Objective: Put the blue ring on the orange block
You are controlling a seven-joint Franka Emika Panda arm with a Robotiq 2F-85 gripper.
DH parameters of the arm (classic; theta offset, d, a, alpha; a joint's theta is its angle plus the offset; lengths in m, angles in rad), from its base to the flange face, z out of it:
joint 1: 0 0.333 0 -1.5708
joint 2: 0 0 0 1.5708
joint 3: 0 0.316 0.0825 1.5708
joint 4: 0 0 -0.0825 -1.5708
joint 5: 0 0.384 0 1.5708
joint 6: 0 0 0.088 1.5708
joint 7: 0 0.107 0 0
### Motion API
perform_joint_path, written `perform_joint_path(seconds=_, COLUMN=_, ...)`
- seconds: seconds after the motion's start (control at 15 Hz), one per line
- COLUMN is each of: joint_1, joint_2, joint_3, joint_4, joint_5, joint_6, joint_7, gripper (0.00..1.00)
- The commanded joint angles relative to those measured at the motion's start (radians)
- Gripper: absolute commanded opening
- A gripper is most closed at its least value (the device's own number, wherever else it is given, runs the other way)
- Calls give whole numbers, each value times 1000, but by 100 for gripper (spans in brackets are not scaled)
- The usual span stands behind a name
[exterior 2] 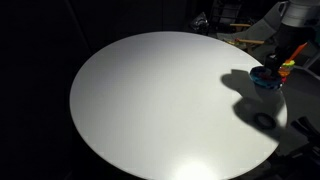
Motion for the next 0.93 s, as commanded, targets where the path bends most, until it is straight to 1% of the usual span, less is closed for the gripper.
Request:
perform_joint_path(seconds=0.0, joint_1=-21, joint_2=-58, joint_3=-1, joint_4=54, joint_5=-21, joint_6=-120, joint_7=-42, gripper=10)
perform_joint_path(seconds=0.4, joint_1=-52, joint_2=-120, joint_3=-6, joint_4=134, joint_5=-22, joint_6=-249, joint_7=-87, gripper=10)
perform_joint_path(seconds=0.87, joint_1=-88, joint_2=-172, joint_3=-21, joint_4=191, joint_5=-30, joint_6=-312, joint_7=-105, gripper=10)
